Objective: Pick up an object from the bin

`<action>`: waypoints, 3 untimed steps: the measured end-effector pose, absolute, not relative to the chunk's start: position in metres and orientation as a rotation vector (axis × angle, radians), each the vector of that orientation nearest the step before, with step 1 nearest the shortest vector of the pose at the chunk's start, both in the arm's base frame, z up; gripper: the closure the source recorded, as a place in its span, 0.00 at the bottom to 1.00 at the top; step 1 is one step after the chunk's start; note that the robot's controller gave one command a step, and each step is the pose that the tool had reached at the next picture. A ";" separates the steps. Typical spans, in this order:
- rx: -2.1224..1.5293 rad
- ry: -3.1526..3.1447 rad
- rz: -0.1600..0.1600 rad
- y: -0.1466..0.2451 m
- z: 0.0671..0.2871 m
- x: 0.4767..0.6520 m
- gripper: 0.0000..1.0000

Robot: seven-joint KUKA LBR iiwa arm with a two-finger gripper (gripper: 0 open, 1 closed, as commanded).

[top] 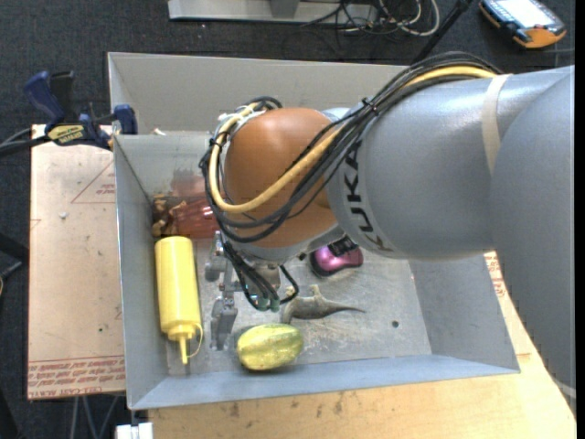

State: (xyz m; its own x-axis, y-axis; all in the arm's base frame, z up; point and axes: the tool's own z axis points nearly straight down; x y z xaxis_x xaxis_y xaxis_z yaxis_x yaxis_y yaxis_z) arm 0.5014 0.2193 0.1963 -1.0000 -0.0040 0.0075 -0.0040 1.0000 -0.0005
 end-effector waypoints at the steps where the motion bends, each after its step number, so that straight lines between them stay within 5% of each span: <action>1: 0.000 -3.141 -0.002 0.218 0.200 0.504 0.00; 3: 0.118 -3.140 -0.006 0.128 0.102 0.516 0.00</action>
Offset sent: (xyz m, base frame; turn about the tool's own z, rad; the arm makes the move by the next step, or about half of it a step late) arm 0.0227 -0.0605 -0.0958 -0.1342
